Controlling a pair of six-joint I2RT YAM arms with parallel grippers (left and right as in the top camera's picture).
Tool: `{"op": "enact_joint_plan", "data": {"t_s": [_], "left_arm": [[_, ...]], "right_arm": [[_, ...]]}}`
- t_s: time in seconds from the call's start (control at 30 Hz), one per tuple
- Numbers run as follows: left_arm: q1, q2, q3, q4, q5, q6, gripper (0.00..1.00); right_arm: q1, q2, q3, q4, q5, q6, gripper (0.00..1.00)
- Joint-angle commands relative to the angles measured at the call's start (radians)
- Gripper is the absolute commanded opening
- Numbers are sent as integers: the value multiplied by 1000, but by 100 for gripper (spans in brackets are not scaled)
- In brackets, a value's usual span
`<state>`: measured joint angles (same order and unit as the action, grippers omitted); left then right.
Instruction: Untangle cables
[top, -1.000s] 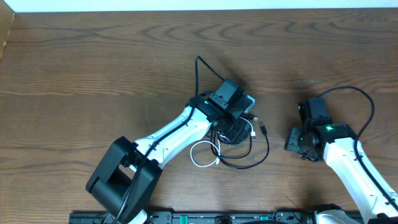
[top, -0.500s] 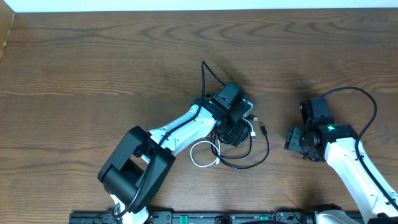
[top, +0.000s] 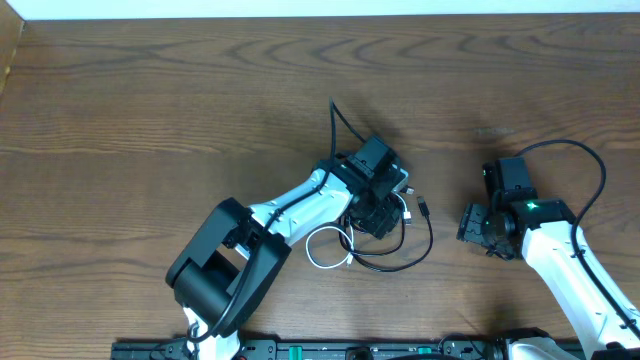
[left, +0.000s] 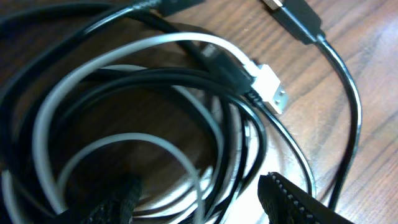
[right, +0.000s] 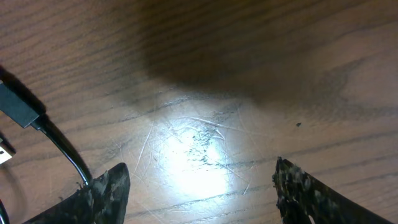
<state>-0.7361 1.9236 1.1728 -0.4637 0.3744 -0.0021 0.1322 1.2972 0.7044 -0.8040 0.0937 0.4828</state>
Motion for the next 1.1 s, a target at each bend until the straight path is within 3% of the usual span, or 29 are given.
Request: {"op": "enact_joint_plan", "data": {"t_s": [0.0, 0.17, 0.3, 0.37, 0.47, 0.7, 0.93, 1.07], "left_arm": [[-40, 27, -7, -5, -9, 5, 66], [-84, 31, -8, -5, -48, 5, 66], [-109, 34, -13, -5, -55, 5, 57], [-114, 33, -13, -5, -55, 5, 43], [-111, 30, -12, -6, -54, 5, 8], [-79, -95, 42, -56, -43, -18, 7], [-25, -335, 50, -45, 67, -93, 8], [10, -462, 50, -41, 93, -154, 7]], "right_arm": [[-8, -1, 12, 0, -2, 11, 71], [-8, -1, 12, 8, -18, 10, 72], [-8, -1, 12, 2, -18, 10, 72], [-8, -1, 12, 3, -18, 10, 72], [-8, -1, 12, 5, -18, 10, 72], [-7, -1, 12, 32, -75, -14, 80], [-7, -1, 12, 135, -448, -280, 80], [-6, -1, 12, 190, -617, -343, 82]]}}
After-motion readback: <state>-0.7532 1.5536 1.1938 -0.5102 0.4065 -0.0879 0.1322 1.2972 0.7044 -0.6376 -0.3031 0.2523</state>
